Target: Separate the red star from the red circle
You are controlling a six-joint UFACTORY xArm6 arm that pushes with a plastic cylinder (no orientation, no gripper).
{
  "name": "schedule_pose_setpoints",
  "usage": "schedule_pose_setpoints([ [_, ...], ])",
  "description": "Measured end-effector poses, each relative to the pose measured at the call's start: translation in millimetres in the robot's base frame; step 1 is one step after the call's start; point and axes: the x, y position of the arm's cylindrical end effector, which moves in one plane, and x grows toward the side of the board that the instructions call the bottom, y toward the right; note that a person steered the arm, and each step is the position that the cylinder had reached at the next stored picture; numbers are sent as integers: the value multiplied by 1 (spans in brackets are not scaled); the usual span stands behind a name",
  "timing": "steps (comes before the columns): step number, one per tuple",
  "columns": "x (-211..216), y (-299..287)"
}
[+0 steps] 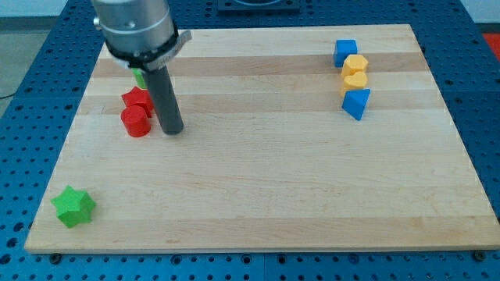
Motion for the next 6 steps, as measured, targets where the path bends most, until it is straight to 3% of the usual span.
schedule_pose_setpoints([
  [3, -35, -29],
  [6, -33, -48],
])
